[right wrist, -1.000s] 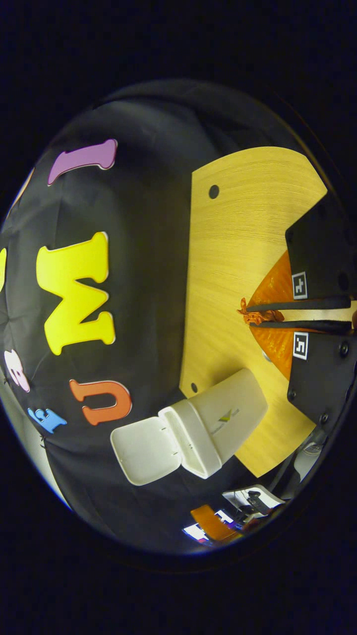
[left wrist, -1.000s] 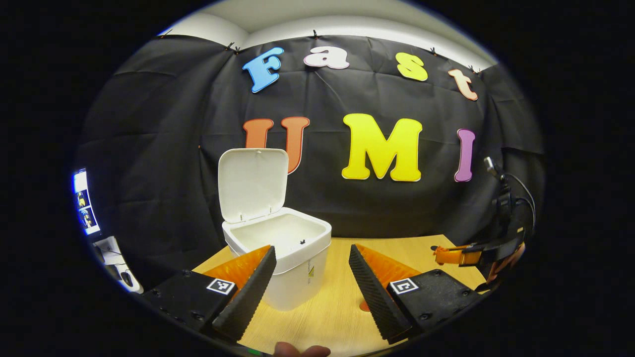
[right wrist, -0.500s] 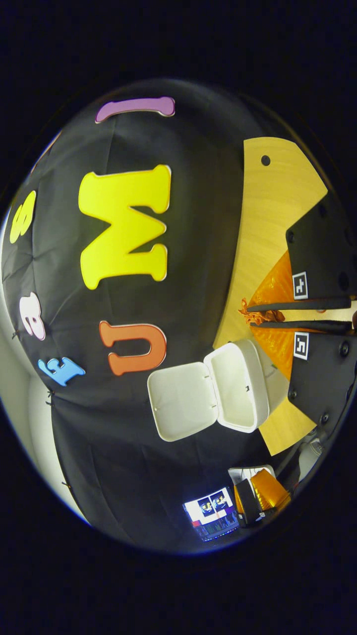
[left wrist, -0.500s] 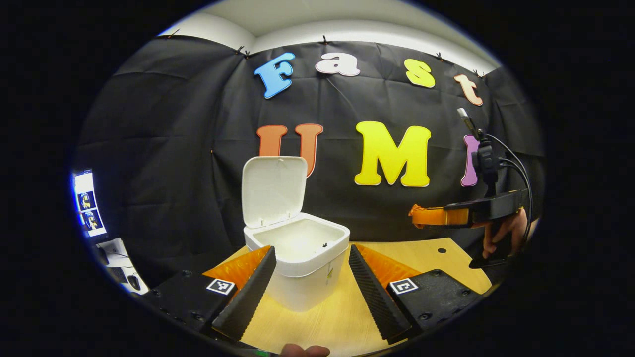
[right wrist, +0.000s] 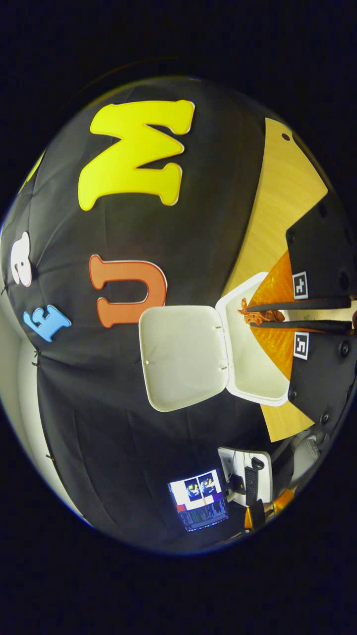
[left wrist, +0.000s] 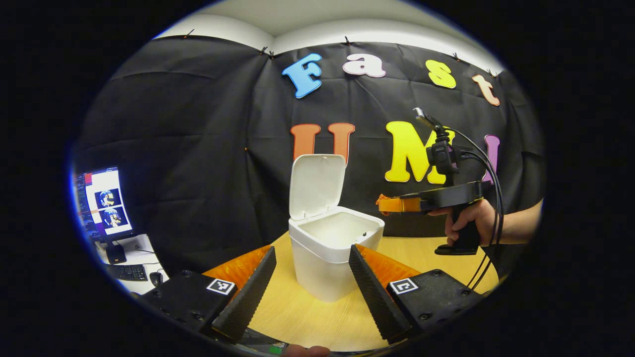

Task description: Press the lid of the desktop garbage bin to open it, pick up the crumpled paper on the desktop and throw it into the bin, then pick up the pop can on the desktop and drop it into the bin, and finally close the garbage bin lid.

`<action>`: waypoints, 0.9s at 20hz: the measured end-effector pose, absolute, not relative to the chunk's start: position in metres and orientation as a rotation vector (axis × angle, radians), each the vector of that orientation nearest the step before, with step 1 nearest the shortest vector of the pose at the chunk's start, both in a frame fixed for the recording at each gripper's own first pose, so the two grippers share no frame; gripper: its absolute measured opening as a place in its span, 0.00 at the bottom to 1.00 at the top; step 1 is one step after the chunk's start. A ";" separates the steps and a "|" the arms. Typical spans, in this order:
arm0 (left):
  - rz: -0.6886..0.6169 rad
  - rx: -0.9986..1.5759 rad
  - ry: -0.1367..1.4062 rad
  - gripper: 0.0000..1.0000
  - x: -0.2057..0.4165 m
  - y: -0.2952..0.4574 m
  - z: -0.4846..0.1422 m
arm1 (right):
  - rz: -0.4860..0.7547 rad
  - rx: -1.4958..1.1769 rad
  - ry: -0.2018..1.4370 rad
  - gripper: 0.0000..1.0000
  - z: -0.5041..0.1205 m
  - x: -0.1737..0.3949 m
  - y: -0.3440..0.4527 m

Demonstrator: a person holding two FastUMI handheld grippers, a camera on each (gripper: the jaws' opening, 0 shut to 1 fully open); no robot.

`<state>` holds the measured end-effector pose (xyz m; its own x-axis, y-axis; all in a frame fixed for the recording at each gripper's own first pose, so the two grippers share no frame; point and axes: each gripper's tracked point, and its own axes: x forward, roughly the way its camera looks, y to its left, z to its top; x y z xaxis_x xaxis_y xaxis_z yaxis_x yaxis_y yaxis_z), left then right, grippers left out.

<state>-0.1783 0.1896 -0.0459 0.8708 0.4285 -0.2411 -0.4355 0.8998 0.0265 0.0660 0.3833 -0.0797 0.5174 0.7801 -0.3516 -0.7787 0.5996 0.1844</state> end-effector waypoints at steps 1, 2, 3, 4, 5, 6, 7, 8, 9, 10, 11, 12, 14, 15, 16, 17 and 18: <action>0.472 -0.028 0.245 0.97 -0.183 0.195 -0.045 | 0.949 -0.015 0.425 0.09 -0.084 0.068 0.397; 0.491 -0.028 0.245 0.97 -0.188 0.201 -0.045 | 0.961 -0.038 0.429 0.09 -0.091 0.068 0.409; 0.510 -0.028 0.247 0.97 -0.192 0.205 -0.045 | 0.974 -0.054 0.438 0.10 -0.097 0.067 0.420; 0.527 -0.027 0.249 0.97 -0.196 0.210 -0.046 | 0.985 -0.063 0.452 0.11 -0.104 0.065 0.428; 0.542 -0.023 0.252 0.97 -0.199 0.215 -0.047 | 0.985 -0.069 0.459 0.11 -0.108 0.066 0.434; 0.556 -0.017 0.254 0.97 -0.204 0.218 -0.046 | 0.984 -0.072 0.466 0.15 -0.114 0.067 0.440; 0.566 -0.012 0.256 0.97 -0.208 0.220 -0.045 | 0.979 -0.074 0.472 0.15 -0.116 0.068 0.445; 0.572 -0.010 0.258 0.97 -0.209 0.222 -0.045 | 0.973 -0.078 0.475 0.15 -0.119 0.066 0.448; 0.579 -0.008 0.261 0.97 -0.210 0.224 -0.045 | 0.973 -0.086 0.478 0.17 -0.121 0.066 0.449; 0.590 -0.008 0.262 0.97 -0.213 0.228 -0.047 | 0.977 -0.097 0.479 0.19 -0.124 0.064 0.451; 0.594 -0.011 0.260 0.97 -0.214 0.230 -0.047 | 0.979 -0.111 0.480 0.24 -0.127 0.064 0.452; 0.596 -0.016 0.259 0.97 -0.216 0.230 -0.047 | 0.981 -0.114 0.481 0.25 -0.128 0.063 0.453; 0.591 -0.023 0.262 0.97 -0.214 0.229 -0.050 | 0.990 -0.113 0.482 0.31 -0.128 0.060 0.453; 0.585 -0.024 0.264 0.97 -0.213 0.228 -0.050 | 0.998 -0.114 0.481 0.41 -0.127 0.058 0.453; 0.581 -0.020 0.264 0.97 -0.212 0.227 -0.050 | 0.995 -0.120 0.475 0.52 -0.126 0.058 0.452; 0.581 -0.014 0.263 0.97 -0.210 0.226 -0.050 | 0.989 -0.123 0.465 0.61 -0.125 0.060 0.450; 0.576 -0.010 0.262 0.97 -0.210 0.225 -0.050 | 0.984 -0.120 0.460 0.65 -0.124 0.060 0.449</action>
